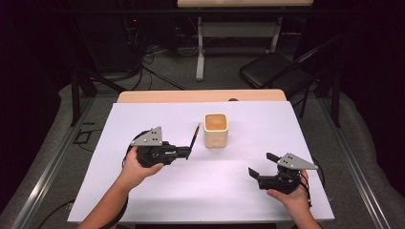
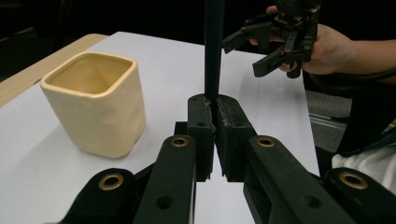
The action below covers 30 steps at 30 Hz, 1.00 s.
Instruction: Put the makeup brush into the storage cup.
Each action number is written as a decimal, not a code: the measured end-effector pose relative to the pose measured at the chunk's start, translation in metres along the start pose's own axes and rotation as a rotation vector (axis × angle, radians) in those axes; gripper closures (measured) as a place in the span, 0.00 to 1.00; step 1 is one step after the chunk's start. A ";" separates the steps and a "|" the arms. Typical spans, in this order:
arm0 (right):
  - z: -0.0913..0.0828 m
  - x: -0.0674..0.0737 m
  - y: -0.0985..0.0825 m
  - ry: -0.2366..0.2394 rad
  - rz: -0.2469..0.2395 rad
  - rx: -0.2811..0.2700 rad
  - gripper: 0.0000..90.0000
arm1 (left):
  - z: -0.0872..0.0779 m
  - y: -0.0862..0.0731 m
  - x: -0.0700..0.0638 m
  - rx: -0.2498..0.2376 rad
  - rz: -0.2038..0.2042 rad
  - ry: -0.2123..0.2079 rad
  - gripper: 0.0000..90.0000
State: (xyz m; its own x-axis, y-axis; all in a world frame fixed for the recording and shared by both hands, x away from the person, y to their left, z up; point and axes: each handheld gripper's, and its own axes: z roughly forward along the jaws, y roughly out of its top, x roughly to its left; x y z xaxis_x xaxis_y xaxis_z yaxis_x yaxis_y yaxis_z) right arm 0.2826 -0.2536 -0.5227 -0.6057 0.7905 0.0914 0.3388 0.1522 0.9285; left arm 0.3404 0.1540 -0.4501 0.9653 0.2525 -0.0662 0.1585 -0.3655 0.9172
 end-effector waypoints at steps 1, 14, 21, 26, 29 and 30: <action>0.000 0.000 0.000 -0.001 -0.003 -0.005 0.12 | 0.000 0.000 0.000 -0.009 -0.001 -0.002 0.94; -0.002 0.001 0.005 0.000 -0.030 -0.035 0.18 | 0.000 -0.006 -0.005 -0.094 -0.003 -0.003 0.94; -0.002 0.004 0.006 0.034 -0.022 -0.026 0.29 | 0.002 -0.011 -0.007 -0.150 -0.009 -0.012 0.94; -0.002 0.005 0.007 0.069 -0.021 -0.016 0.40 | 0.003 -0.010 -0.009 -0.146 0.000 -0.012 0.94; -0.001 0.005 0.007 0.080 -0.028 -0.011 0.43 | 0.004 -0.010 -0.009 -0.146 0.002 -0.010 0.94; 0.000 0.006 0.008 0.098 -0.034 -0.009 0.46 | 0.005 -0.011 -0.009 -0.147 0.004 -0.009 0.94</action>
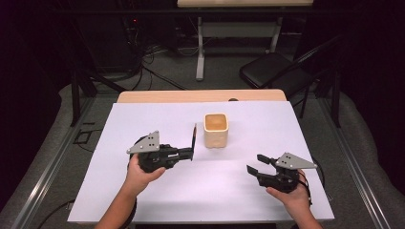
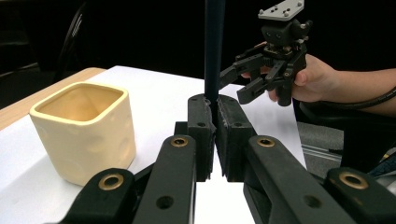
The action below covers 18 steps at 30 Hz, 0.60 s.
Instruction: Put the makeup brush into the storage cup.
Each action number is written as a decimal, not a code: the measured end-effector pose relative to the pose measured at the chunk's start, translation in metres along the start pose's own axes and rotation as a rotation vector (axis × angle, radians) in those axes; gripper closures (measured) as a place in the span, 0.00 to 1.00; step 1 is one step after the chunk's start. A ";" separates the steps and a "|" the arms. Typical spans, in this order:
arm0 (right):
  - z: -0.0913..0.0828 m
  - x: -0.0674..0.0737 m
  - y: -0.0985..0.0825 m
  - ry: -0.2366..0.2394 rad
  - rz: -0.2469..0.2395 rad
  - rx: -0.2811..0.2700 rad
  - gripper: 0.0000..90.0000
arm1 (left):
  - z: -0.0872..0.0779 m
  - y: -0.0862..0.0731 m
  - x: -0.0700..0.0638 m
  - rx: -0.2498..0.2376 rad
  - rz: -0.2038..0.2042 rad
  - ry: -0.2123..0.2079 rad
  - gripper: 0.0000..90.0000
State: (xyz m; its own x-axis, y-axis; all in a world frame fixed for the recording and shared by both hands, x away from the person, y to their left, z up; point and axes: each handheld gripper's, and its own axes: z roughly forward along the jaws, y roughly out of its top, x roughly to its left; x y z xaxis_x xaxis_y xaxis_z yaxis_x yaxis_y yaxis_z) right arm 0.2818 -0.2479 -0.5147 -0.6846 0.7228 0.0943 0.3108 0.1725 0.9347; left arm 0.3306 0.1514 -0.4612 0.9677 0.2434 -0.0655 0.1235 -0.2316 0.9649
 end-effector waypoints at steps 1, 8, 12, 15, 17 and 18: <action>0.001 0.001 0.001 0.013 0.005 -0.001 0.46 | 0.000 0.000 0.000 -0.001 0.000 -0.003 0.94; 0.003 0.003 0.007 0.032 -0.022 0.005 0.47 | 0.001 -0.004 0.001 -0.008 -0.011 -0.001 0.94; 0.002 0.002 0.014 0.049 -0.006 -0.005 0.47 | 0.002 -0.006 0.001 -0.007 -0.017 0.001 0.94; 0.001 0.001 0.019 0.073 0.011 -0.008 0.49 | 0.002 -0.006 0.001 -0.007 -0.016 -0.001 0.94; 0.001 0.001 0.022 0.078 0.012 -0.012 0.50 | 0.002 -0.006 0.000 -0.010 -0.017 0.002 0.94; 0.001 0.001 0.024 0.080 0.011 -0.010 0.51 | 0.002 -0.006 0.000 -0.012 -0.018 0.002 0.94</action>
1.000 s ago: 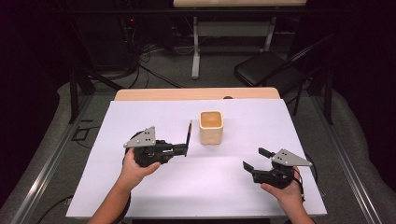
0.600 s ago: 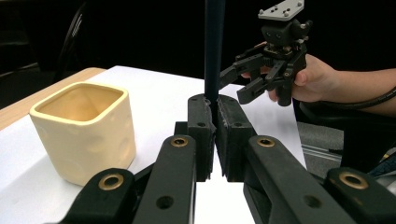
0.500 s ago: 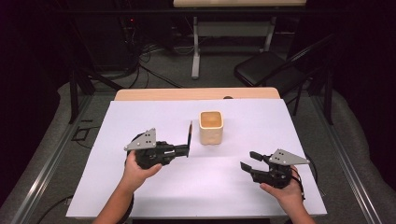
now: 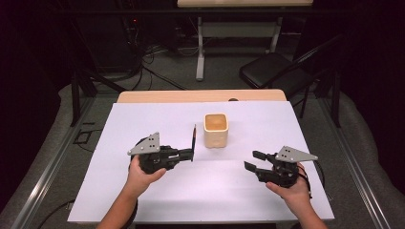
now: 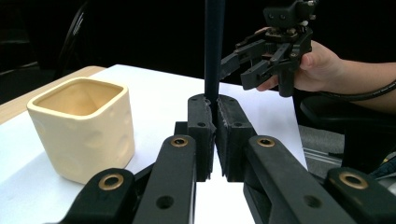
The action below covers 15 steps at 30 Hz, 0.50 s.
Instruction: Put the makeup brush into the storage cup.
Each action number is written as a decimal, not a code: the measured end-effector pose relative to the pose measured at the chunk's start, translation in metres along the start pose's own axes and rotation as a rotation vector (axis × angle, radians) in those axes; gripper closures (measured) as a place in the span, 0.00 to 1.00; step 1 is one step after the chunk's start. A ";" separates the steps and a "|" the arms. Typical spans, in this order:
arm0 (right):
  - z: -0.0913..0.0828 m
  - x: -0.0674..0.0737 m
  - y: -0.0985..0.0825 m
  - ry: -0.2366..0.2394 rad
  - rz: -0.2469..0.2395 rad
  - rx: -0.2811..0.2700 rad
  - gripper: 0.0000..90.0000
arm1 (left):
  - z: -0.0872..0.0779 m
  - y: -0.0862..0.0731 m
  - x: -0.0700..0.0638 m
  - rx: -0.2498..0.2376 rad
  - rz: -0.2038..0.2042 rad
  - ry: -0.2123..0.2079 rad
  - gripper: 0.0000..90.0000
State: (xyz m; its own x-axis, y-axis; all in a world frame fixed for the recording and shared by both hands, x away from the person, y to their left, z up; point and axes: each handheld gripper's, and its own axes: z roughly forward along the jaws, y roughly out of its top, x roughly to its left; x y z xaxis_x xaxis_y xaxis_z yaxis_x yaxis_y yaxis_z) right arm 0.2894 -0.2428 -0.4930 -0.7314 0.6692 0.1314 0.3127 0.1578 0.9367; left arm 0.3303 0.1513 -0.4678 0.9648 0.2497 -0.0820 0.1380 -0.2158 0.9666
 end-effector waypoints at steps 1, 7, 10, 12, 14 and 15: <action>0.001 0.000 0.002 0.004 -0.002 0.000 0.51 | 0.000 0.000 0.000 -0.001 0.000 0.000 0.94; 0.006 0.003 0.017 0.035 -0.027 -0.013 0.52 | 0.000 -0.002 0.001 0.004 -0.003 0.003 0.94; 0.010 0.005 0.025 0.049 -0.044 -0.025 0.52 | 0.001 -0.003 0.001 0.002 -0.006 0.005 0.94; 0.012 0.007 0.030 0.059 -0.055 -0.034 0.53 | 0.001 -0.004 0.001 0.004 -0.007 0.003 0.94; 0.015 0.010 0.035 0.069 -0.065 -0.045 0.53 | 0.001 -0.004 0.001 0.007 -0.007 0.007 0.94; 0.016 0.010 0.037 0.074 -0.070 -0.044 0.53 | 0.001 -0.004 0.001 0.007 -0.007 0.007 0.94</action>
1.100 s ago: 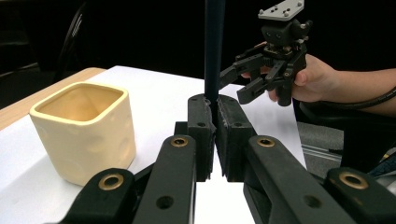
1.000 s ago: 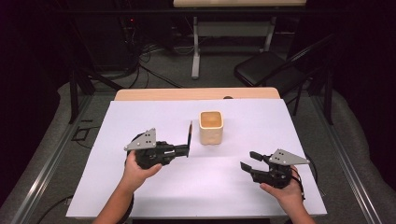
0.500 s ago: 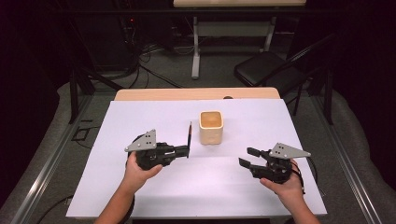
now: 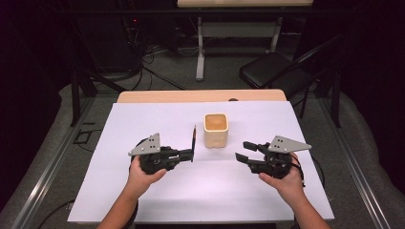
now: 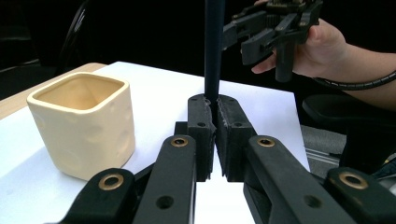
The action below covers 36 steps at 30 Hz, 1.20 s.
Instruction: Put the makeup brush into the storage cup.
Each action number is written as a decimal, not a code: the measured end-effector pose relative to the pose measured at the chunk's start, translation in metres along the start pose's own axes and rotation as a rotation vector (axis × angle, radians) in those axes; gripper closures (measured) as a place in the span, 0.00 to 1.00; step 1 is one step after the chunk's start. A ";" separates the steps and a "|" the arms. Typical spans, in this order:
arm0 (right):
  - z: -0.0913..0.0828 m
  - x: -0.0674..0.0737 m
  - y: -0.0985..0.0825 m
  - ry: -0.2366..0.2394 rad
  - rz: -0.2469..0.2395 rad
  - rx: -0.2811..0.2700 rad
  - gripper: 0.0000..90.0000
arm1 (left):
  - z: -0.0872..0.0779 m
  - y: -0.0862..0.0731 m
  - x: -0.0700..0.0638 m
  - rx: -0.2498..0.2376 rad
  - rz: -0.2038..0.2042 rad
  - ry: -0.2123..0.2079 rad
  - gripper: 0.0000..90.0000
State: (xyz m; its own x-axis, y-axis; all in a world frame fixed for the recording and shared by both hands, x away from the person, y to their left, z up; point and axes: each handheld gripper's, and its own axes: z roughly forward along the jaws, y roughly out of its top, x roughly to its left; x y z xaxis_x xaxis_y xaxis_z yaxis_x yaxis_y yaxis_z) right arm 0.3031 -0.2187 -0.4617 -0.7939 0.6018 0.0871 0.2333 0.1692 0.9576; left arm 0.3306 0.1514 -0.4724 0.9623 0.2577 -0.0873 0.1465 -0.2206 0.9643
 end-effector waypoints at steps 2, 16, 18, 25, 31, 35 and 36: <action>0.001 0.001 0.002 0.006 -0.003 -0.001 0.54 | 0.000 0.000 0.000 0.000 0.000 0.000 0.94; 0.017 0.012 0.025 0.084 -0.040 -0.031 0.60 | 0.002 -0.001 -0.001 -0.007 -0.004 -0.010 0.94; 0.019 0.013 0.028 0.091 -0.045 -0.030 0.60 | 0.002 -0.001 -0.001 -0.007 -0.005 -0.010 0.94; 0.026 0.018 0.034 0.109 -0.047 -0.033 0.60 | 0.002 -0.002 -0.001 -0.005 -0.005 -0.015 0.94; 0.032 0.023 0.040 0.129 -0.062 -0.037 0.61 | 0.003 -0.001 -0.002 -0.009 -0.006 -0.019 0.94; 0.036 0.026 0.045 0.157 -0.057 -0.050 0.63 | 0.003 -0.001 -0.002 -0.011 -0.004 -0.022 0.94; 0.037 0.026 0.046 0.166 -0.054 -0.059 0.63 | 0.003 -0.001 -0.002 -0.011 -0.005 -0.023 0.94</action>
State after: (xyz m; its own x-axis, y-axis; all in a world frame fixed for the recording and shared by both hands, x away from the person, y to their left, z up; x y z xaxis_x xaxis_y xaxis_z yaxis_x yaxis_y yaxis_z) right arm 0.3140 -0.1663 -0.4256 -0.8875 0.4547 0.0744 0.1583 0.1492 0.9761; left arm 0.3291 0.1482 -0.4745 0.9665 0.2372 -0.0976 0.1489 -0.2089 0.9665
